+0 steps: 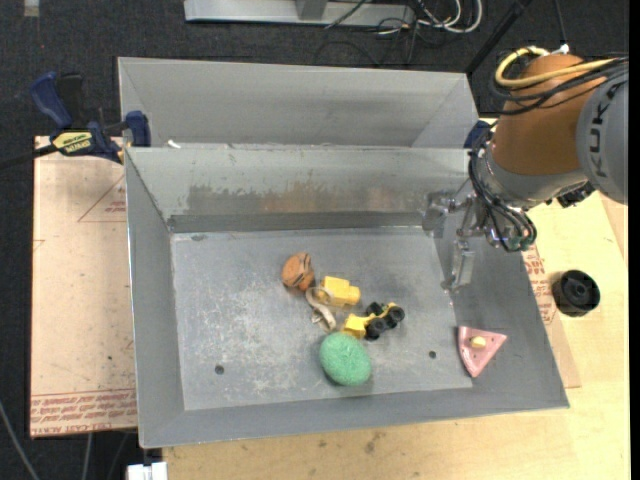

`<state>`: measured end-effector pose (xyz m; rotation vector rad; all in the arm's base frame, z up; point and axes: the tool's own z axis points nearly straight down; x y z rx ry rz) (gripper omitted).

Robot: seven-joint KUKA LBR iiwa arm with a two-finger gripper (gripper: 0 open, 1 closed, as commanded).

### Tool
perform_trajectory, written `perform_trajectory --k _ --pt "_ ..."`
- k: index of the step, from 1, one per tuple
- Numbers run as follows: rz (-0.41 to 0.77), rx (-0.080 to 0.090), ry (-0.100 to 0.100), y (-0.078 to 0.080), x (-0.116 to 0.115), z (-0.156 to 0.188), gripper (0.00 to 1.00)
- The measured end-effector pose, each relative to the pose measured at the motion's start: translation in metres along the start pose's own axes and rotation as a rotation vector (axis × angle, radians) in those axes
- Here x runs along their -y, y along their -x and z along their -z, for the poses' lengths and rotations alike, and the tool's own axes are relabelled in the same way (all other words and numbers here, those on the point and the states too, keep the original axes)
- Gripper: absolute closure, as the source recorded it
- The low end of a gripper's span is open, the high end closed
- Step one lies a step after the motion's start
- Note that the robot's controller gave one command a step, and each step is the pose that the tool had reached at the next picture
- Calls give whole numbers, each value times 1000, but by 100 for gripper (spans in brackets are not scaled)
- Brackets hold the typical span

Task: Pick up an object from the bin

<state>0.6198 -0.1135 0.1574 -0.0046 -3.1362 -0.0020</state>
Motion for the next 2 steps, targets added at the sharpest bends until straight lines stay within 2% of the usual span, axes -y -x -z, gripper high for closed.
perform_trajectory --k 1,2 --pt "2 7 -1 2 0 5 0" --pt "46 12 -2 -29 -31 -50 0"
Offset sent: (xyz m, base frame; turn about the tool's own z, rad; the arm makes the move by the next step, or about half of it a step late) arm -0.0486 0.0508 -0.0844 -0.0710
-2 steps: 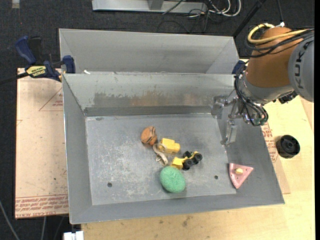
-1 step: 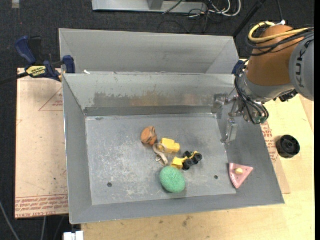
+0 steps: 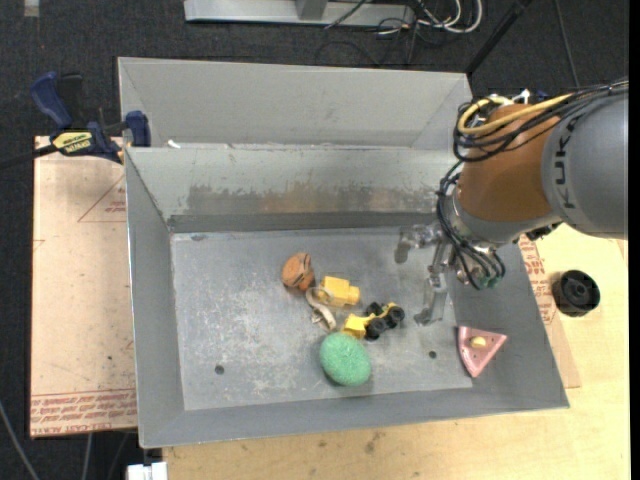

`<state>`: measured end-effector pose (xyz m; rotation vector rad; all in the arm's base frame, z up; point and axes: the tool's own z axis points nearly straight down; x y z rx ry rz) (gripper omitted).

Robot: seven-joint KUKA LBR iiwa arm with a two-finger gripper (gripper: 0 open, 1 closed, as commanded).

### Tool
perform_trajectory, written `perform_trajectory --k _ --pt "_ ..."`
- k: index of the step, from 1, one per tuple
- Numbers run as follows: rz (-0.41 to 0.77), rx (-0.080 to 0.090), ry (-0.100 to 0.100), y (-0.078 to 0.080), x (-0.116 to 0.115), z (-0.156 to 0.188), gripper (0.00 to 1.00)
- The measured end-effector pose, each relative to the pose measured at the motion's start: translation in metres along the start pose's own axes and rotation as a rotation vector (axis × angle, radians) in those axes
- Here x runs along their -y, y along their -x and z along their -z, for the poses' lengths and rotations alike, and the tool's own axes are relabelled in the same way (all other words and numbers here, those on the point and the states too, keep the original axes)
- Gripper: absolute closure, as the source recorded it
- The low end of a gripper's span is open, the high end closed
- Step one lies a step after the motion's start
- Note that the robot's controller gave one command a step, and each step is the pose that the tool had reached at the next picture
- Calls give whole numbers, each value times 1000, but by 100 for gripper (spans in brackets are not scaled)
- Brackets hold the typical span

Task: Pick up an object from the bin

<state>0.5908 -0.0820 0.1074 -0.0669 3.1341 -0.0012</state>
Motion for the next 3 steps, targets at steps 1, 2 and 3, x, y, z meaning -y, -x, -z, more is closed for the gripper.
perform_trajectory --k 1,2,3 --pt "54 -12 5 -2 -11 -32 0" --pt "60 -3 2 -42 -32 -34 0" --pt "-29 -3 2 -24 -64 -37 100"
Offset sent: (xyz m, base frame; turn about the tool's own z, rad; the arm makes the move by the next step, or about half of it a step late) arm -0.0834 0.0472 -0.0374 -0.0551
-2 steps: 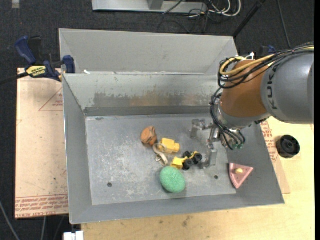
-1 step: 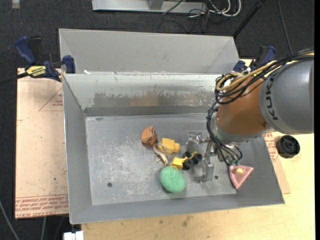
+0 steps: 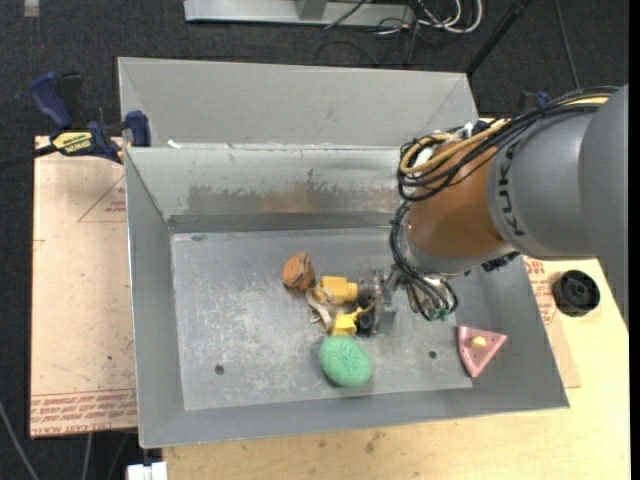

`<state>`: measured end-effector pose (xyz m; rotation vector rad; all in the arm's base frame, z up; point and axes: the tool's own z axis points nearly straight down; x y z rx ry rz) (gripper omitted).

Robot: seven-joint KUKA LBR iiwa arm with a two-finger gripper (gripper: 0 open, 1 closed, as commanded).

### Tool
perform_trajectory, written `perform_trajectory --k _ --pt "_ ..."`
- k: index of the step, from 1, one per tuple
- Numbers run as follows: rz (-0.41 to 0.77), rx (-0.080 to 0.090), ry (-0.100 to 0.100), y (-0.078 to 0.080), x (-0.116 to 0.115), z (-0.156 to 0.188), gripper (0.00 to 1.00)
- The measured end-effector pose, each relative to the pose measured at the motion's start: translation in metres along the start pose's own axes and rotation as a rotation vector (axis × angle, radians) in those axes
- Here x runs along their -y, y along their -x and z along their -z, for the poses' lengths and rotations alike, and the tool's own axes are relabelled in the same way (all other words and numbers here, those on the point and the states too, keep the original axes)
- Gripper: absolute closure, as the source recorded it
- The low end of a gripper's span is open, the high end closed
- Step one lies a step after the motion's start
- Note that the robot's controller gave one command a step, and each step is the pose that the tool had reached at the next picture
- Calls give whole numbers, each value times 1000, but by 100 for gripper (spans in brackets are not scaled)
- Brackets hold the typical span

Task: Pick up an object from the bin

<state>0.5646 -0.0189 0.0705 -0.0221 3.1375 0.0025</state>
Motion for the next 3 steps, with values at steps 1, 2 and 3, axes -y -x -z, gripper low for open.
perform_trajectory --k 1,2,3 --pt "0 0 0 0 0 0 100" --pt "1 -8 0 8 -8 48 100" --pt "-24 -4 0 2 -10 101 100"
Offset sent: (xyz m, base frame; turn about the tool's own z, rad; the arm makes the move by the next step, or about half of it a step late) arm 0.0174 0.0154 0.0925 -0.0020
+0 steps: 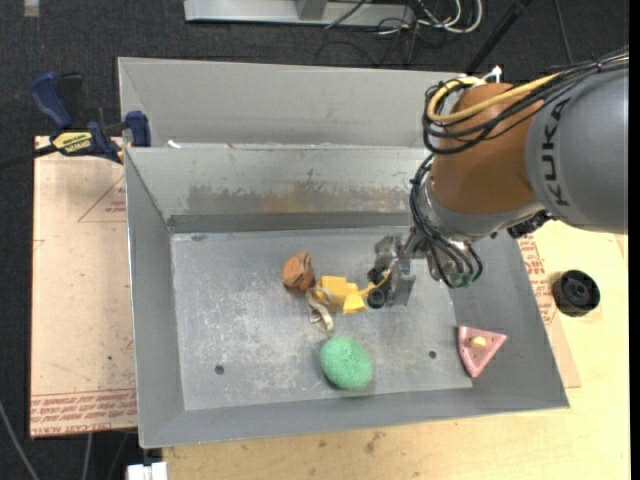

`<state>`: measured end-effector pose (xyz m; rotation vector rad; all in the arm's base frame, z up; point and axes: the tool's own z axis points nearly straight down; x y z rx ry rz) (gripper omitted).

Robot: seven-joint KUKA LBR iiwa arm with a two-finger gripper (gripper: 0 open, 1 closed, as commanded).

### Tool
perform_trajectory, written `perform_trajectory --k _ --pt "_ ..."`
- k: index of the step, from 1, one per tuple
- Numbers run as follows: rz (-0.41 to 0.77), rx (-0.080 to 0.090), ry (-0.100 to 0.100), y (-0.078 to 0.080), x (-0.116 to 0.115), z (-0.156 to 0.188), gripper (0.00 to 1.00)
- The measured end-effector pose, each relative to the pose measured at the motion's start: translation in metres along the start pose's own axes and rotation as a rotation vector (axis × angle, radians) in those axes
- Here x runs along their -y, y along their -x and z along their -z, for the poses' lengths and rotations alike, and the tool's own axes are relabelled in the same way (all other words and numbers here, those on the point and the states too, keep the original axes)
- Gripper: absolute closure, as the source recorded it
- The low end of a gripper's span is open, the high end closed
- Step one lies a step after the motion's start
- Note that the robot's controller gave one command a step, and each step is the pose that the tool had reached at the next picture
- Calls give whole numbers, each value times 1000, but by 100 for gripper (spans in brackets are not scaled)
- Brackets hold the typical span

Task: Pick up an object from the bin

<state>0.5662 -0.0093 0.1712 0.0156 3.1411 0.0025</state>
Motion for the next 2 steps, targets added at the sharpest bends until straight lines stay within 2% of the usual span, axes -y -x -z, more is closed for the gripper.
perform_trajectory --k 1,2 --pt "19 1 -1 22 -4 68 100" --pt "7 -5 -1 -10 -9 130 100"
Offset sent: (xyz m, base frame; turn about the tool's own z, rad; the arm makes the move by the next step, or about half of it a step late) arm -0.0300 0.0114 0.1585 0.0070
